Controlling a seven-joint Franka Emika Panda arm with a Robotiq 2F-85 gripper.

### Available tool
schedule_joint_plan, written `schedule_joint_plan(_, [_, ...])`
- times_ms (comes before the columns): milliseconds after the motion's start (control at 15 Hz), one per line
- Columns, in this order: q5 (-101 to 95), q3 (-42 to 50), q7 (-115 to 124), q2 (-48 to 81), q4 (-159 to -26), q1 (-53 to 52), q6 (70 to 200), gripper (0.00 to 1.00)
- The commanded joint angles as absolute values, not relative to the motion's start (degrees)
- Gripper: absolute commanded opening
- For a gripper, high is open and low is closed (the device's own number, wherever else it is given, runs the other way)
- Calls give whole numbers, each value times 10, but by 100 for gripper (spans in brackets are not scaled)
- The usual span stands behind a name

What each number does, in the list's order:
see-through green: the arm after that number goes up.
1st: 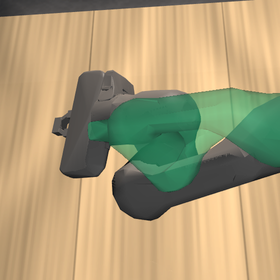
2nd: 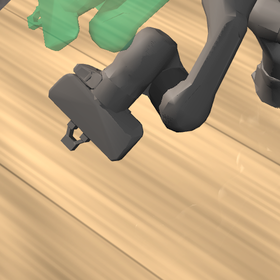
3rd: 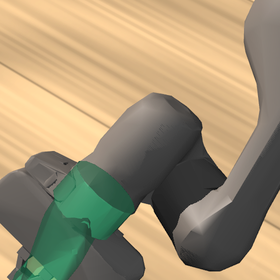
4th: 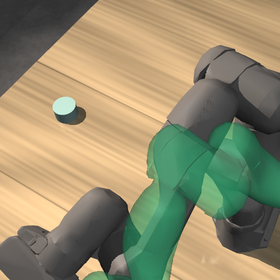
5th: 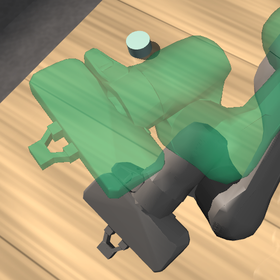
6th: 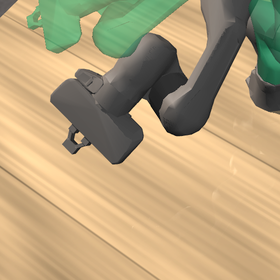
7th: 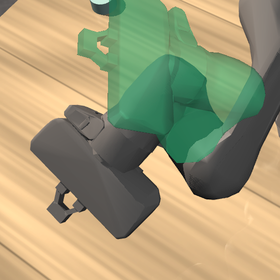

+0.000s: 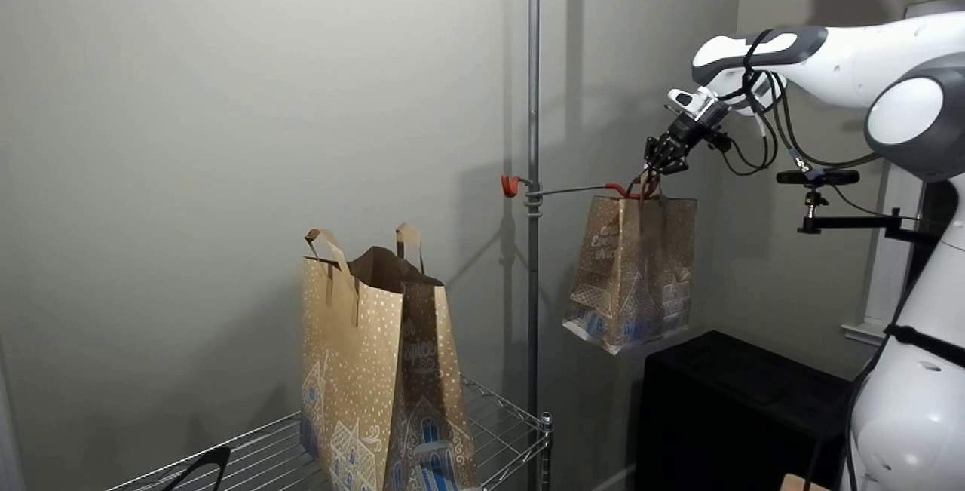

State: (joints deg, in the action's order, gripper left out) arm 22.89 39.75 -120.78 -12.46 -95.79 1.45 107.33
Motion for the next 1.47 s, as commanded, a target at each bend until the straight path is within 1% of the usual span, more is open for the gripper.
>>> schedule_joint_plan(0, [260, 386, -1237, -97, -928, 47, 1057, 4])
schedule_joint_plan(267, [292, 384, -1225, -76, -916, 65, 1029, 5])
schedule_joint_plan(600, [324, 370, -1220, -39, -896, 93, 977, 3])
schedule_joint_plan(933, [337, 345, -1220, -13, -870, 138, 970, 3])
schedule_joint_plan(1400, [401, 329, -1223, 10, -804, 202, 899, 4])
